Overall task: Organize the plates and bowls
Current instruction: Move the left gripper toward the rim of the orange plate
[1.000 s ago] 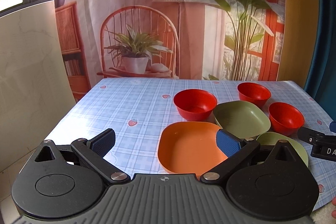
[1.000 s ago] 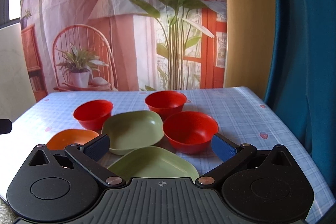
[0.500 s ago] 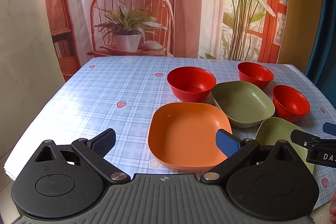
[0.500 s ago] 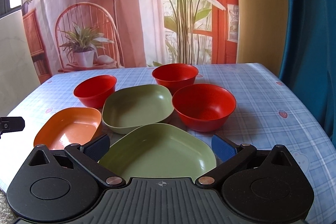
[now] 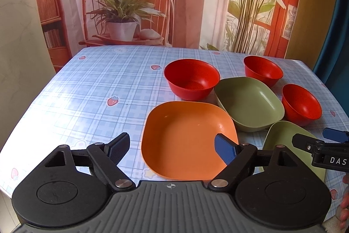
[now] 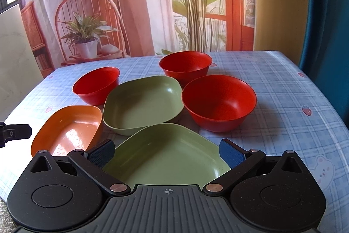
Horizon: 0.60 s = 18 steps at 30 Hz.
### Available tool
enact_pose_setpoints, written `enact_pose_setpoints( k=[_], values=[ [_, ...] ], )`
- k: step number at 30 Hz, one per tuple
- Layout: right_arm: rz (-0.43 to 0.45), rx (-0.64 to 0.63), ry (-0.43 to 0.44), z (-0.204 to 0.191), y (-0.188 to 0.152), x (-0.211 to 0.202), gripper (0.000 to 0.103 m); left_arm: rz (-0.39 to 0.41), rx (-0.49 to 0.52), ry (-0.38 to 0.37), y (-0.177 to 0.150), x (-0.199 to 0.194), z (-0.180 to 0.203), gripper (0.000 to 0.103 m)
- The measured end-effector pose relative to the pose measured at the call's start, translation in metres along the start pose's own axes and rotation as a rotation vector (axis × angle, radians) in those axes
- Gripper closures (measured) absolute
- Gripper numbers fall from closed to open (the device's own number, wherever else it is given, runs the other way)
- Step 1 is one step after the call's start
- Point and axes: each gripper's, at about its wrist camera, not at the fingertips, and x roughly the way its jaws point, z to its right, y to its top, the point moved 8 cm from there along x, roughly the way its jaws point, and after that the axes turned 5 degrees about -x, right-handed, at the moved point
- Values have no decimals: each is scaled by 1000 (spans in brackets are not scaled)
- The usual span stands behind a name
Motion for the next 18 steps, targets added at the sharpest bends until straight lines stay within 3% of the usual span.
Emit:
enact_pose_setpoints(
  k=[2,6,10,18],
  values=[
    [-3,-13,11,0,5,5,17,-11,6,-19,5,8,5,24],
    [-10,-52,31,0,19,20,26,-42,10,-82,18,28,21,38],
    [-30,-69,76,-3,31,40,42,-84,21,-153,30,58,43,55],
    [-86,-54,104,4,45,83,54,-163,10,-250,44,109,76,66]
  ],
)
